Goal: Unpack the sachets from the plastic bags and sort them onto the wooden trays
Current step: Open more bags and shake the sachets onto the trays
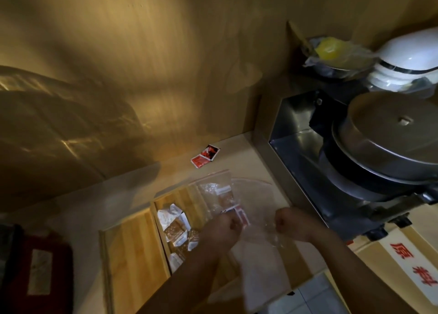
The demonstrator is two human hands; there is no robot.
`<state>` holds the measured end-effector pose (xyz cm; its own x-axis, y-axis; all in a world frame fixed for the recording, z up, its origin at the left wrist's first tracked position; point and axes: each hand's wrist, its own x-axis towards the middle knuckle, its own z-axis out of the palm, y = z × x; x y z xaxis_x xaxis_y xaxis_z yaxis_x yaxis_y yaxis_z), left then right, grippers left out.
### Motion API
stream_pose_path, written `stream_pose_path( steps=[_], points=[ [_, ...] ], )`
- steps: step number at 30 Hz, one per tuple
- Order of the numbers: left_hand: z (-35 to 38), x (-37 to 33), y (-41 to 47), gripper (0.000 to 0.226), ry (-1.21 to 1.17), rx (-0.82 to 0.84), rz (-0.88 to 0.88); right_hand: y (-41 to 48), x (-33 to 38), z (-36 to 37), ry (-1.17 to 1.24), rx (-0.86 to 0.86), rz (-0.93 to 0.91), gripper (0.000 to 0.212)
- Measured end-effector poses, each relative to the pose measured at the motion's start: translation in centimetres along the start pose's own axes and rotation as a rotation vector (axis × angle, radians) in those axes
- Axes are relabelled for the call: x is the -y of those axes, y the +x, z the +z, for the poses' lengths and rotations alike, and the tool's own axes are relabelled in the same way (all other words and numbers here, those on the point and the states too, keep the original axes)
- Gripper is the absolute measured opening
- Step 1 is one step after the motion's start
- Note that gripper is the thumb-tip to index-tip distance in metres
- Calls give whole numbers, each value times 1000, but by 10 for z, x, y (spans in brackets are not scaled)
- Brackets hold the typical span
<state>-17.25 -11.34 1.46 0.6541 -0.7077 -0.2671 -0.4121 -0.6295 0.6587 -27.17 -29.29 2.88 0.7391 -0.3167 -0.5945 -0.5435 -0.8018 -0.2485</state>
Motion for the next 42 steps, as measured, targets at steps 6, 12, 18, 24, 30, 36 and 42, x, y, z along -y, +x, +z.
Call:
stream_pose_path(
  steps=[6,12,18,24,30,36,42],
  points=[
    [-18,27,18,18,-315,-290,-385,26,53,-34,238,-344,-71,12],
    [-23,41,27,41,-524,-271,-590,67,89,-31,397,-346,-76,18],
    [-24,41,31,30,-756,-256,-682,95,102,-47,562,-177,93,48],
    [-16,52,34,26,-859,-222,-642,144,79,-38,816,-39,132,66],
    [-21,49,35,15,-939,-280,-618,131,91,-57,896,13,-5,18],
    [-38,38,25,24,-1172,-253,-627,115,100,-75,1111,36,-200,25],
    [-73,24,4,24,-1167,-279,-298,105,123,-86,1137,13,-364,27]
  ],
)
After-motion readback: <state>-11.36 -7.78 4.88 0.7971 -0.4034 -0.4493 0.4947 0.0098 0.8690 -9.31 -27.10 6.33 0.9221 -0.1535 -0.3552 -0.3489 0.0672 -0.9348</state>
